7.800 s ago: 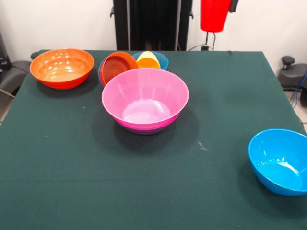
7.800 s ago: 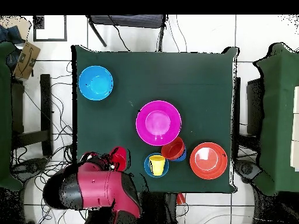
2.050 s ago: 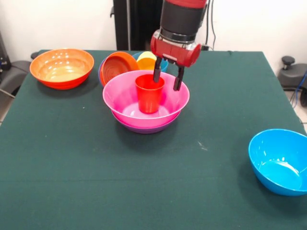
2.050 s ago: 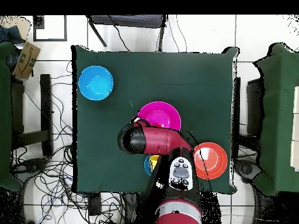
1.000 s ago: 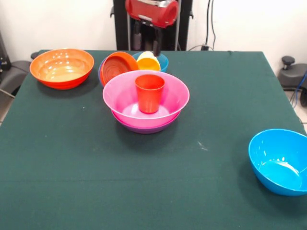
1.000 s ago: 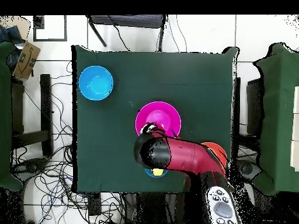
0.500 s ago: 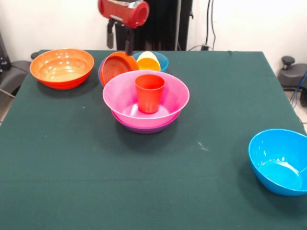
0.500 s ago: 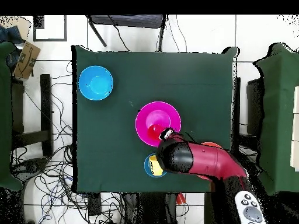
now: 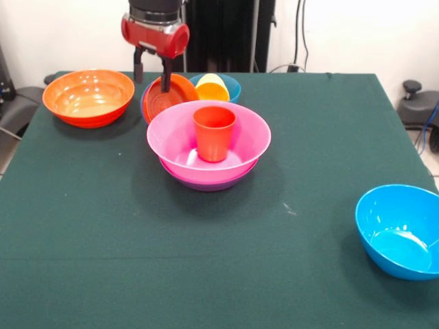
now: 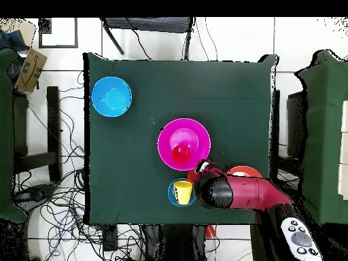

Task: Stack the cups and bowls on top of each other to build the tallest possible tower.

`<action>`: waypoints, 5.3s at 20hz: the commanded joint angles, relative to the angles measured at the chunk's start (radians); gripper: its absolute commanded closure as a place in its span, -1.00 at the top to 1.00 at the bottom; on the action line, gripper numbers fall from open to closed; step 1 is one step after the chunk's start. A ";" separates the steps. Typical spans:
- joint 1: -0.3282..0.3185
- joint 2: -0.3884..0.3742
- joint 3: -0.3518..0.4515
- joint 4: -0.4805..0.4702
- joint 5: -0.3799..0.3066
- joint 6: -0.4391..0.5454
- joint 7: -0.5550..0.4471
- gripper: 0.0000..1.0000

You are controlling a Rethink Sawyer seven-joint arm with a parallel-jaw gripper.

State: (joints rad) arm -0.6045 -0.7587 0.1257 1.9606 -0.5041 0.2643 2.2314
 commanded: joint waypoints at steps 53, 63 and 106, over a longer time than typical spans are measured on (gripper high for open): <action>0.015 0.352 0.020 -0.060 -0.114 0.089 0.006 1.00; 0.026 0.320 0.028 -0.052 -0.099 0.094 -0.009 -1.00; 0.020 -0.164 0.356 0.043 0.104 0.090 -0.094 -1.00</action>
State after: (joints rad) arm -0.5525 -0.8755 0.2788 2.0052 -0.4514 0.3461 2.2314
